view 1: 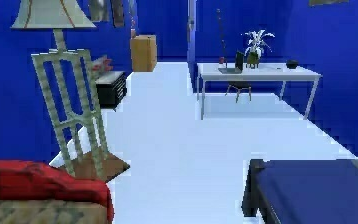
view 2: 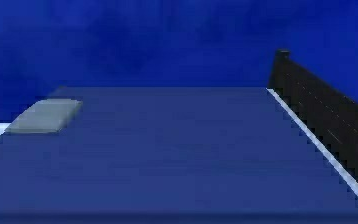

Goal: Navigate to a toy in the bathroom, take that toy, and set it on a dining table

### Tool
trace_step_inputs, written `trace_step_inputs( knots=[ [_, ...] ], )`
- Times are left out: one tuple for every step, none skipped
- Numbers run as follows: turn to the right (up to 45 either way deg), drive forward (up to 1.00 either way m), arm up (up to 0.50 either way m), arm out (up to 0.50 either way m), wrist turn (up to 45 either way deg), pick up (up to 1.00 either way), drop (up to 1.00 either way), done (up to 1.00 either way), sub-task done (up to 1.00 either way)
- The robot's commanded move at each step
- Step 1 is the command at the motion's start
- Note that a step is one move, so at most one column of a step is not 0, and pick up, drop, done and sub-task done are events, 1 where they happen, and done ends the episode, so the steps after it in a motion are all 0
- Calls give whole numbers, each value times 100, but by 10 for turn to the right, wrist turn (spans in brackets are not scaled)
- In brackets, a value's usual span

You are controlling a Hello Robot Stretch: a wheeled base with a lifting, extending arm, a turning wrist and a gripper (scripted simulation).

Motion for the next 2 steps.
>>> trace_step_inputs(
  knots=[
    [-450, 0, 0, 0, 0, 0, 0, 0, 0],
    [-450, 0, 0, 0, 0, 0, 0, 0, 0]
  ],
)
